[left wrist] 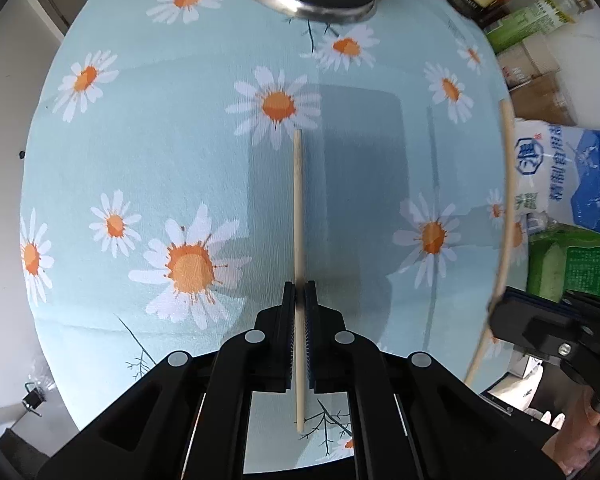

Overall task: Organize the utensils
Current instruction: 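Lift both chopsticks and carry them up over the black holder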

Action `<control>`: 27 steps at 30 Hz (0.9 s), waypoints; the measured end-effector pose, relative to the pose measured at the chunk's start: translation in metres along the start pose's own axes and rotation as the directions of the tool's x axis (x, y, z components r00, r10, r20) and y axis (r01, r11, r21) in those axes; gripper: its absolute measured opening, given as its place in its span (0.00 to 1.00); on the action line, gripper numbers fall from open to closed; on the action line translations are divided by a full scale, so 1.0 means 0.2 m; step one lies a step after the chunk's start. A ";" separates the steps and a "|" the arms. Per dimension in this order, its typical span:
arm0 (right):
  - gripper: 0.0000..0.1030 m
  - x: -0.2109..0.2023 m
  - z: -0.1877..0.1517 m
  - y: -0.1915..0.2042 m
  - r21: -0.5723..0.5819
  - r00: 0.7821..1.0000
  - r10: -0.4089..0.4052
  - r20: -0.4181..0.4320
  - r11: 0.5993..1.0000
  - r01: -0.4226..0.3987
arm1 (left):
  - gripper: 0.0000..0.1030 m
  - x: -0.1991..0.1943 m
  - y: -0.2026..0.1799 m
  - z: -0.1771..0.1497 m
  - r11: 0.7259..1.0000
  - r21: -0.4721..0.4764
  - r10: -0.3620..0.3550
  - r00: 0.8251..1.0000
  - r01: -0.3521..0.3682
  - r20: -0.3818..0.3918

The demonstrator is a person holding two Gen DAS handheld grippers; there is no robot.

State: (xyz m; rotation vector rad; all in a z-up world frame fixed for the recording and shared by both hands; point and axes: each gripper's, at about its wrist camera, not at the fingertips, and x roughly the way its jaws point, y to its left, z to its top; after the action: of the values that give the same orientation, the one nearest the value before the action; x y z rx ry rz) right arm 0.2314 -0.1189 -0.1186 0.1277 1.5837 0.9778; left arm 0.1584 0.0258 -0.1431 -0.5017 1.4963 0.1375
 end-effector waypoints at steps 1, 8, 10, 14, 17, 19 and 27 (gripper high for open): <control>0.05 0.01 0.00 0.00 0.001 1.000 -0.002 0.000 1.000 0.002 | 0.03 -0.02 0.01 0.00 1.000 0.002 -0.011 1.000 0.011 0.011; 0.05 0.04 0.03 0.07 -0.025 1.000 0.008 0.013 1.000 -0.008 | 0.03 -0.21 0.10 -0.02 0.995 0.006 -0.096 0.990 0.096 0.100; 0.05 0.05 0.04 0.11 -0.040 1.000 0.010 0.025 0.999 -0.009 | 0.03 -0.29 0.11 -0.04 0.993 0.022 -0.118 0.983 0.116 0.138; 0.05 0.04 0.05 0.19 -0.076 0.998 0.023 0.066 0.997 -0.018 | 0.03 -0.44 0.15 -0.08 0.989 0.055 -0.150 0.963 0.141 0.225; 0.05 0.03 0.05 0.26 -0.119 0.995 0.019 0.098 0.993 -0.007 | 0.03 -0.51 0.19 -0.10 0.976 0.084 -0.216 0.934 0.201 0.285; 0.05 0.03 0.05 0.29 -0.134 0.993 0.014 0.120 0.991 0.003 | 0.03 -0.54 0.21 -0.11 0.971 0.093 -0.239 0.918 0.220 0.318; 0.05 -0.04 0.04 0.48 -0.260 0.957 -0.009 0.290 0.962 0.087 | 0.03 -0.71 0.29 -0.11 0.936 0.176 -0.351 0.823 0.303 0.448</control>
State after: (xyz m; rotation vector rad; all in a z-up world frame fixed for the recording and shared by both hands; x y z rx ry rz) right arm 0.1991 -0.0592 -0.0506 0.0378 1.1714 1.0756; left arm 0.1026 0.1000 -0.0179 -0.5913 0.9133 -0.0825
